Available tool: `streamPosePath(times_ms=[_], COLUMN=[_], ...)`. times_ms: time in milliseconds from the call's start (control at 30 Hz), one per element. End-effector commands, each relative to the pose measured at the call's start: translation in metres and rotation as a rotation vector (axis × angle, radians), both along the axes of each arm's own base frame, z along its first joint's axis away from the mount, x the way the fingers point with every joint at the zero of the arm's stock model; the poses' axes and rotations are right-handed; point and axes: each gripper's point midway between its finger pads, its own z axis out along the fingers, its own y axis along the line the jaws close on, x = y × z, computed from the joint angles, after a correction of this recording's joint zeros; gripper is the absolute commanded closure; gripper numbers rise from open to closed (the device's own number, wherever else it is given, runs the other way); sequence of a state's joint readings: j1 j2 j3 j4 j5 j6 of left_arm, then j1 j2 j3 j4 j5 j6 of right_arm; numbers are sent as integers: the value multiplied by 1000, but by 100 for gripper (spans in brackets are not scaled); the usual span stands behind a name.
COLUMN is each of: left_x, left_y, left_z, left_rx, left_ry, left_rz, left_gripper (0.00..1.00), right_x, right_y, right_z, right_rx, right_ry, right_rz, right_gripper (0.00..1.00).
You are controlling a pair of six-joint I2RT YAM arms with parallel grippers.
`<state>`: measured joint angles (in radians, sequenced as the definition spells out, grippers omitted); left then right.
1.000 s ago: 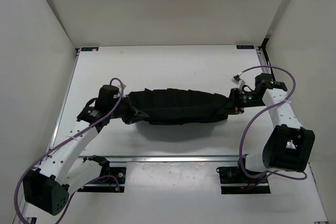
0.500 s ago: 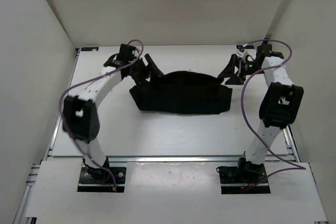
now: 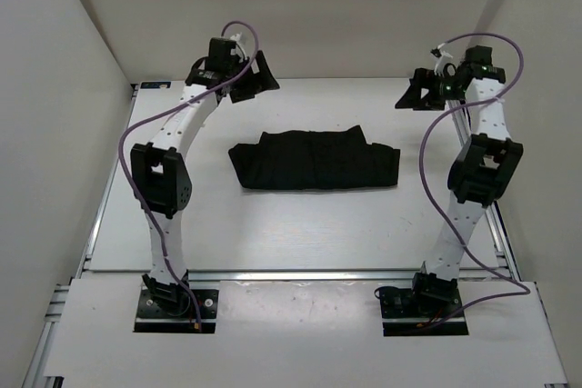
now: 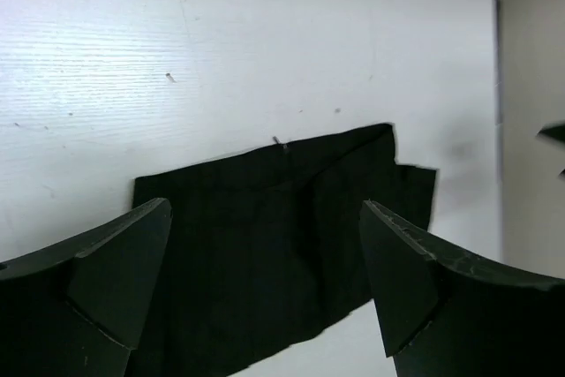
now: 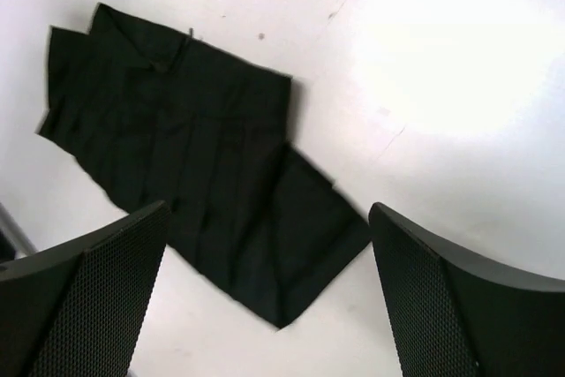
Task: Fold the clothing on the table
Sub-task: Fold the skirt
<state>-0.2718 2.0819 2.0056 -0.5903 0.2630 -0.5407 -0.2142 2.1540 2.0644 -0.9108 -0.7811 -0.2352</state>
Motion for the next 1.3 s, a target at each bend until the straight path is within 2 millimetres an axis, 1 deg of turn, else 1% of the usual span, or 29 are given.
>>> streamPosePath(times_ms=[0,33,100,133,200,233,300,333,367,433,533,567,600,633,667,700,733,767,833,867,900,933,1000,1033,1067,1133,1167,1200,1267], left_x=[-18,-19,-28,-31,-39,-36,-38,-33,-33,-27,-22,-21,-20,-18,-17,-14,-13,-14,-10,-8,-9,-6,-6,-7,-7,-6,-8,-7,-9], left_y=[-11,-6,-7,-2,6,9,15,16,16,23,23,26,28,27,30,32,29,29,26,25,22,22,16,13,14,7,7,3,-1], left_z=[-44,-55,-78,-88,-114,-114,-127,-123,-130,-134,-140,-145,-145,-144,-148,-146,-144,-148,-147,-144,-149,-149,-152,-158,-159,-157,-163,-160,-164], left_rx=[196,248,363,398,408,402,413,408,413,412,416,423,422,417,421,417,417,418,411,406,399,396,381,372,373,359,365,359,347], left_ry=[26,48,74,96,159,154,171,154,168,180,189,199,203,194,201,194,184,190,181,169,176,172,172,184,191,183,196,184,195], left_rz=[-142,-131,-174,-167,-154,-142,-126,-124,-125,-115,-125,-121,-121,-120,-113,-112,-119,-123,-127,-124,-135,-136,-149,-161,-154,-168,-172,-178,-181], left_gripper=[2,1,1,1,2,2,3,3,3,4,3,3,3,4,4,4,3,4,5,5,6,9,11,13,15,15,15,16,16], right_x=[11,17,27,29,30,29,30,29,29,27,21,21,20,18,17,18,19,19,15,12,13,13,12,11,12,11,13,12,12], right_y=[8,10,22,26,45,46,54,60,59,64,73,71,75,77,79,80,82,82,87,87,89,88,90,90,91,91,90,92,92], right_z=[-28,-20,-39,-47,-54,-62,-68,-70,-71,-81,-93,-99,-100,-105,-113,-111,-112,-117,-121,-127,-123,-123,-128,-131,-128,-129,-129,-130,-132], right_rx=[-16,-23,-51,-60,-86,-86,-77,-60,-48,-44,-52,-60,-57,-69,-80,-85,-96,-102,-100,-94,-90,-86,-74,-69,-63,-59,-66,-54,-60], right_ry=[19,-15,-2,5,10,29,39,47,52,69,93,103,101,113,124,114,107,111,126,148,141,144,164,174,172,183,176,187,189], right_rz=[123,138,169,182,222,224,232,237,232,249,276,274,285,289,299,300,307,311,322,323,326,320,315,313,305,301,297,293,294], right_gripper=[3,3,2,1,2,3,6,6,7,8,9,9,9,9,10,10,10,10,12,12,12,13,14,14,14,15,15,16,17])
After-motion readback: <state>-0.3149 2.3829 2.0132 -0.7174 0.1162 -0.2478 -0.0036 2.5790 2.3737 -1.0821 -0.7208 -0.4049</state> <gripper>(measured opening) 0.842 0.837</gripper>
